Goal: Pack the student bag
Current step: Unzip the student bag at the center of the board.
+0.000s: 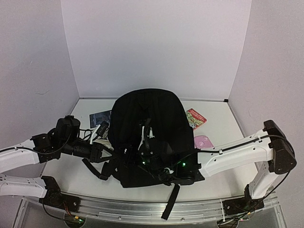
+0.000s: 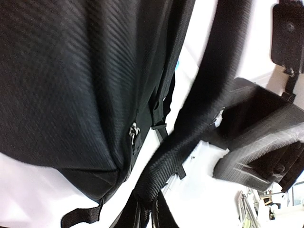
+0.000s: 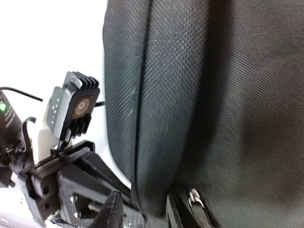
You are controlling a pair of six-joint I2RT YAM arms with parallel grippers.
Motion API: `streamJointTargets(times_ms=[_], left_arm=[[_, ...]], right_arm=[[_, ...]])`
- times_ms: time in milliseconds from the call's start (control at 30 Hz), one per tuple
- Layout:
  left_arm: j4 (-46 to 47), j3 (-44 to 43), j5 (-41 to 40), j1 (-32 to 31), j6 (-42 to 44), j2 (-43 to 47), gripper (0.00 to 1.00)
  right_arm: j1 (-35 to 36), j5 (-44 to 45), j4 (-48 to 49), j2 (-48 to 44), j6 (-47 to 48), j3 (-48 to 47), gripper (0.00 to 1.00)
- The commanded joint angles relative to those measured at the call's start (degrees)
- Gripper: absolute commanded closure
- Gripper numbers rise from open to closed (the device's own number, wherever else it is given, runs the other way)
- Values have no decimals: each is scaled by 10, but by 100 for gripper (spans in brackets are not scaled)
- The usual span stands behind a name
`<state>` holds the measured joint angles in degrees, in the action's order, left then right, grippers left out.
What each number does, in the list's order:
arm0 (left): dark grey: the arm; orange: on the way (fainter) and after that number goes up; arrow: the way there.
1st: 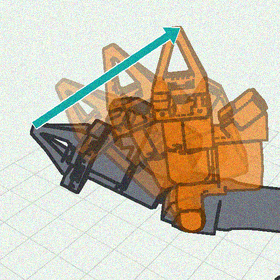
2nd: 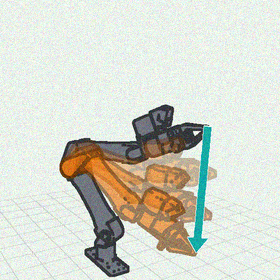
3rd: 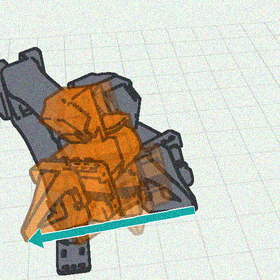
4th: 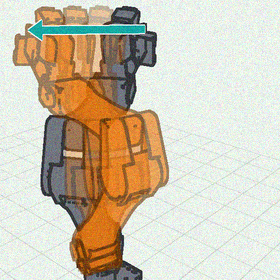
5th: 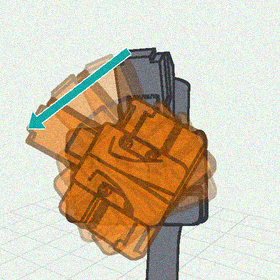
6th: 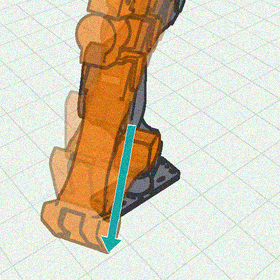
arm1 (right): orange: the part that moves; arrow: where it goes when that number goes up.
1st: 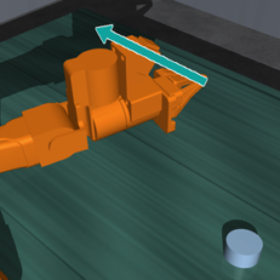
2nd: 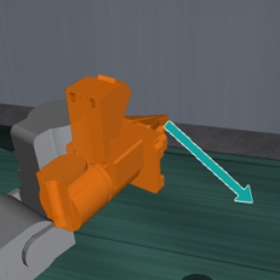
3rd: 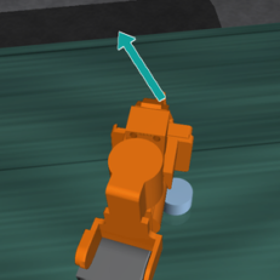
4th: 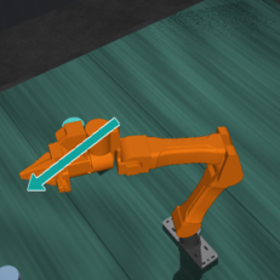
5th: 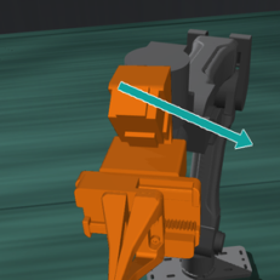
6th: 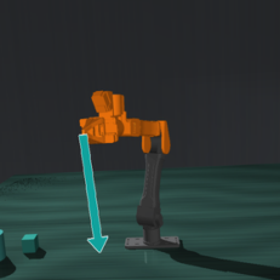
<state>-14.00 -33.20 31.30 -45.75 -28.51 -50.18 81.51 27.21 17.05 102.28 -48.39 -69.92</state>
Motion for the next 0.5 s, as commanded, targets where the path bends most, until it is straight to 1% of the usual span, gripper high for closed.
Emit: streamJointTargets(times_ms=[0,67,133,300,467], left_arm=[[15,-1,-23,2,9,19,100],[11,0,-27,2,9,27,100],[11,2,-28,2,8,33,100],[12,5,-21,2,5,39,100],[8,5,-17,2,6,40,100]], right_arm=[[7,5,-17,-61,22,29,55],[8,13,-44,-75,22,47,51],[8,11,-68,-84,22,61,52],[16,0,-99,-59,18,56,58],[17,-4,-118,-12,15,16,63]])
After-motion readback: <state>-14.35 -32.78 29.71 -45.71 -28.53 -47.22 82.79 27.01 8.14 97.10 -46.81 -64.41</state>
